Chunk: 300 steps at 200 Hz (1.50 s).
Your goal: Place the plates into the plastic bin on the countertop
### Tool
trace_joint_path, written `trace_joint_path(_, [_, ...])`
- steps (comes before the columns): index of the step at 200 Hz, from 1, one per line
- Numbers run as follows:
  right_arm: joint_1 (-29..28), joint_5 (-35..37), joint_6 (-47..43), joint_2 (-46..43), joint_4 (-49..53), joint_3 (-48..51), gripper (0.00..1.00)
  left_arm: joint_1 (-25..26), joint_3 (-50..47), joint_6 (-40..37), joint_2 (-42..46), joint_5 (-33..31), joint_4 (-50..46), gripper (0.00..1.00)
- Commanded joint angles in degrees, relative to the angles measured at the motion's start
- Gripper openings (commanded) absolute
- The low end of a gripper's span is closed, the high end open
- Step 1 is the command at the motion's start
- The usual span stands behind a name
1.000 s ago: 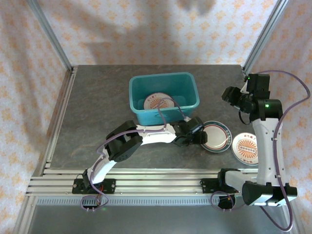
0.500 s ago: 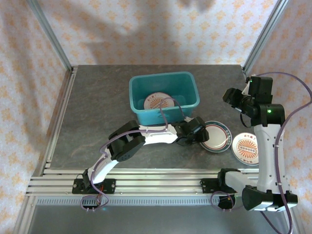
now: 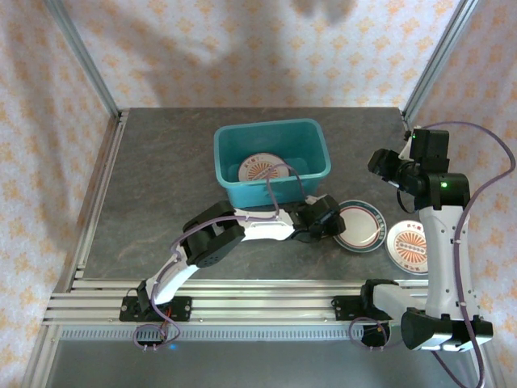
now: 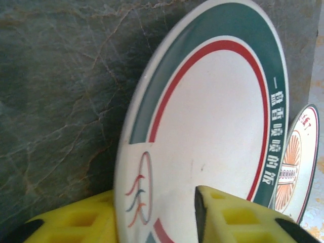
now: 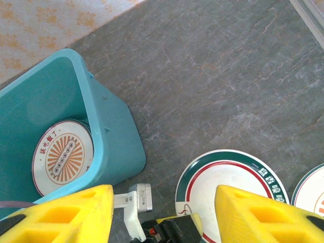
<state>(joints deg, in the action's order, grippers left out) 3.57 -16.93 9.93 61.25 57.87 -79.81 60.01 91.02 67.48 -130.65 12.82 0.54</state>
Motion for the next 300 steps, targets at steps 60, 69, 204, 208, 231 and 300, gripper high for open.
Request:
trace_joint_path(60, [0.1, -0.4, -1.6, -1.6, -0.2, 1.1, 0.55, 0.4, -3.9, -1.2, 3.1, -1.3, -3.8, 0.04])
trace_joint_path(69, [0.1, -0.6, -1.5, -1.7, -0.4, 1.2, 0.55, 0.3, -4.6, -2.2, 5.0, -2.7, -5.0, 0.02])
trace_joint_path(204, [0.1, 0.0, 0.8, -3.1, -0.4, -6.9, 0.54, -1.2, 12.4, -20.5, 23.1, -7.1, -27.3, 0.0])
trace_joint_path(208, [0.1, 0.0, 0.9, -3.2, -0.4, -7.2, 0.54, -1.6, 12.8, -20.6, 23.5, -7.2, -27.5, 0.0])
trace_joint_path(231, [0.1, -0.2, 1.8, -3.0, -0.5, -8.9, 0.54, -4.0, 14.3, -21.2, 26.0, -6.4, -27.8, 0.0])
trace_joint_path(300, [0.1, -2.0, 3.5, -0.9, -1.4, -10.7, 0.53, -16.5, 13.1, -26.8, 36.0, -5.6, -34.1, 0.0])
